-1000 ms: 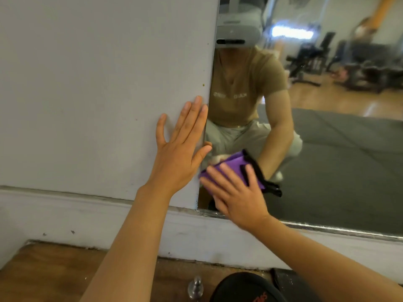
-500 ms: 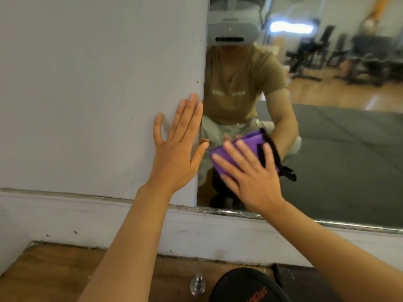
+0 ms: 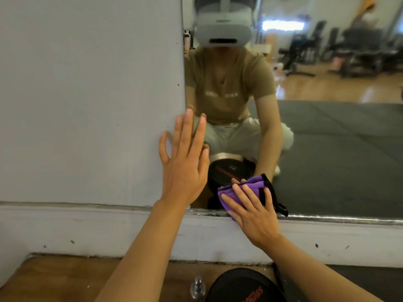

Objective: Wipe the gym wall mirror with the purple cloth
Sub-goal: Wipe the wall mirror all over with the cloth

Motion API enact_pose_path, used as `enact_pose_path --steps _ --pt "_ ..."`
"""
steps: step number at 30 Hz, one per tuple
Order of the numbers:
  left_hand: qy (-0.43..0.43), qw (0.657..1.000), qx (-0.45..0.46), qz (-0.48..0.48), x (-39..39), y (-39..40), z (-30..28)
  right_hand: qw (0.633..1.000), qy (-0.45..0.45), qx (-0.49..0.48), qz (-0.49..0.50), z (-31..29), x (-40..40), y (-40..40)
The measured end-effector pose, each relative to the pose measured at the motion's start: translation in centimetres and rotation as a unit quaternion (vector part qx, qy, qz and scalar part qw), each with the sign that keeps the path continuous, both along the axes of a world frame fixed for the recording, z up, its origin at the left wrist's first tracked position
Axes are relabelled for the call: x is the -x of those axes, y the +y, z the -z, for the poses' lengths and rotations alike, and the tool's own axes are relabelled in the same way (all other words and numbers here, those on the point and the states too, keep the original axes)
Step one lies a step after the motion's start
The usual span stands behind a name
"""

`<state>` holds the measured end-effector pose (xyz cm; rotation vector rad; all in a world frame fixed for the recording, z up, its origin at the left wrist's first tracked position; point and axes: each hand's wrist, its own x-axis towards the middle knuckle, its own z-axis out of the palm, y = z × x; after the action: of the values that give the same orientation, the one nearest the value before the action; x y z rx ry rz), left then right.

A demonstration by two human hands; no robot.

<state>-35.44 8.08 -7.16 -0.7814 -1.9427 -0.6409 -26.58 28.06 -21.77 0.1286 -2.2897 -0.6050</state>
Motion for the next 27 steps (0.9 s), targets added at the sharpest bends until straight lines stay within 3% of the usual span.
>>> enact_pose_path --steps 9,13,16,19,23,27 --pt "0.005 1.0 -0.03 0.001 -0.3 1.3 0.8 0.973 0.183 0.141 0.003 -12.6 1.3 0.6" --pt "0.008 0.999 -0.044 -0.029 -0.5 2.2 0.8 0.973 0.176 0.148 0.002 -8.3 1.0 1.1" --pt "0.007 0.998 -0.044 -0.045 -0.6 2.7 1.0 0.988 0.105 0.114 0.013 -1.1 -0.9 2.4" --pt "0.006 0.998 -0.045 -0.048 -0.8 3.0 1.0 0.992 0.052 0.108 0.033 1.9 -2.2 3.4" --pt "0.021 0.999 -0.024 -0.039 -1.4 3.7 1.1 0.993 0.052 0.096 0.032 0.4 -1.8 3.6" --pt "0.035 0.999 -0.006 -0.009 -2.0 4.8 1.4 0.971 0.173 0.164 0.025 -6.6 -0.8 3.7"
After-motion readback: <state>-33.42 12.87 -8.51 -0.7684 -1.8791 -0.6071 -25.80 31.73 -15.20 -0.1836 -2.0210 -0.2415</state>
